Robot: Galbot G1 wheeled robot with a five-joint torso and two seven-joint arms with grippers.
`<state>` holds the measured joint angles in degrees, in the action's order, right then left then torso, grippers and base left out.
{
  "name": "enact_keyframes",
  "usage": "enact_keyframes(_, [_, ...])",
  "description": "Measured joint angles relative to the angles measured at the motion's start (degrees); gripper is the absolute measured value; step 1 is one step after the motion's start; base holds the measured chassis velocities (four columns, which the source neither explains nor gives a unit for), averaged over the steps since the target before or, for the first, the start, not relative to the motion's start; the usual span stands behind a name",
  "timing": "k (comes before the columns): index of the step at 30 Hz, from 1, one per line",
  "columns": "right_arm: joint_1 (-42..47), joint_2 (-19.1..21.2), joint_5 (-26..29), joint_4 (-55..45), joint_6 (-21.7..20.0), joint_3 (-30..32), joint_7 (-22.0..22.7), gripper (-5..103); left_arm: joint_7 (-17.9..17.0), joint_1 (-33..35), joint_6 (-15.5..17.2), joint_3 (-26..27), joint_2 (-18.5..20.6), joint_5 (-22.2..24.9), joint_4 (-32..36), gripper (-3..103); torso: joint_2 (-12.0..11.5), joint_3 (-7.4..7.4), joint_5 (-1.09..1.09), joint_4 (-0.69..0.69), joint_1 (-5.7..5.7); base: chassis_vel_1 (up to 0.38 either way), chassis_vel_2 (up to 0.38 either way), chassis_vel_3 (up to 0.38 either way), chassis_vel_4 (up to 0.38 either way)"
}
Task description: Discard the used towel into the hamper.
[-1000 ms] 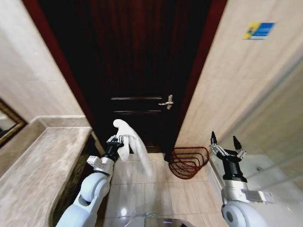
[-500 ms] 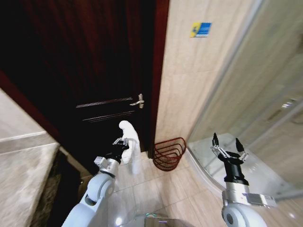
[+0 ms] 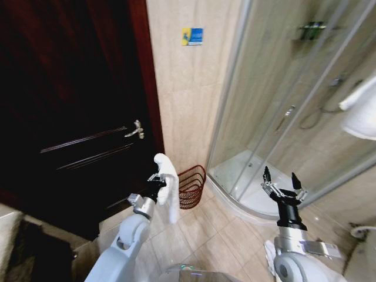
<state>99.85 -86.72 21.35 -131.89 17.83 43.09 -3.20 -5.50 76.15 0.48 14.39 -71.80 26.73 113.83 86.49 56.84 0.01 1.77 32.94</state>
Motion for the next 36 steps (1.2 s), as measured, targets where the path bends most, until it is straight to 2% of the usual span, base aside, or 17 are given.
enact_keyframes(2, [0.23,-0.05,-0.34,0.21,0.38,0.07,-0.11,102,0.01,-0.5,-0.03,-0.55,-0.04,0.0,-0.53,2,0.0,0.0,0.0,0.0,0.0,0.0,0.0,0.0,0.0])
enact_keyframes(5, [1.97,-0.65,-1.31,0.95,2.19,0.38,-0.39,93,0.07,-4.84,-0.21,-5.3,-0.39,0.14,-5.28,2,0.0,0.0,-0.01,-0.01,0.0,0.0,0.0,0.0,0.0])
enact_keyframes(8, [2.51,-0.92,-1.56,1.09,2.84,0.57,-0.55,92,0.01,-6.53,-0.38,-6.93,-0.4,0.22,-7.07,2,0.0,0.0,0.0,0.0,0.0,0.0,0.0,0.0,0.0])
enact_keyframes(10, [3.21,-1.47,-1.94,1.17,4.07,0.73,-0.81,88,-0.09,-10.9,-0.75,-9.8,-0.37,0.97,-10.45,2,0.0,0.0,-0.01,-0.01,0.0,0.0,0.0,0.0,0.0])
enact_keyframes(12, [3.32,-1.6,-2.02,1.18,4.31,0.73,-0.87,88,-0.12,-12.4,-0.77,-10.52,-0.36,1.28,-11.32,2,0.0,0.01,0.0,0.0,0.0,0.0,0.0,0.0,0.0])
enact_keyframes(13, [3.36,-1.69,-2.06,1.17,4.45,0.72,-0.92,84,-0.14,-13.34,-0.77,-10.93,-0.33,1.51,-11.83,2,0.0,0.0,-0.01,-0.01,0.0,0.0,0.0,0.0,0.0])
enact_keyframes(15, [3.35,-2.1,-2.28,1.16,5.02,0.64,-1.12,91,-0.4,-18.35,-0.74,-13.11,0.12,3.23,-14.37,2,0.0,0.01,-0.01,-0.01,0.0,0.0,0.0,0.0,0.0])
enact_keyframes(19, [3.14,-2.44,-2.36,1.2,5.38,0.55,-1.53,93,-0.85,-21.61,-0.52,-14.53,0.73,4.78,-15.81,2,0.0,0.01,-0.01,-0.01,0.01,0.0,0.0,0.0,0.0])
enact_keyframes(20, [2.81,-3.09,-2.5,1.67,6.01,0.18,-2.62,100,-1.21,-26.95,-0.19,-16.99,2.11,7.88,-18.71,2,-0.01,0.01,-0.01,0.0,0.01,0.0,0.0,0.0,0.0])
enact_keyframes(24, [2.72,-3.55,-2.58,1.97,6.32,-0.08,-3.14,100,-1.22,-29.72,-0.14,-18.11,2.63,9.44,-20.57,2,-0.01,0.01,-0.01,0.0,0.01,0.0,0.0,0.0,0.0])
enact_keyframes(29, [2.37,-4.43,-2.8,3.47,6.99,-0.36,-3.77,100,-2.52,-39.47,0.38,-21.53,2.0,12.31,-27.34,2,-0.01,0.0,-0.01,-0.01,0.01,0.0,0.0,0.0,0.0])
enact_keyframes(34, [2.12,-4.68,-2.92,4.35,7.29,-0.51,-4.0,100,-3.57,-43.49,0.75,-23.52,1.28,13.25,-30.46,2,-0.01,0.0,0.0,-0.01,0.01,0.0,0.0,0.0,0.0])
enact_keyframes(36, [1.91,-4.89,-3.01,5.0,7.51,-0.79,-4.15,100,-4.39,-47.63,0.81,-26.04,0.5,14.32,-34.56,2,-0.01,0.0,0.0,-0.01,0.01,0.0,0.0,0.0,0.0])
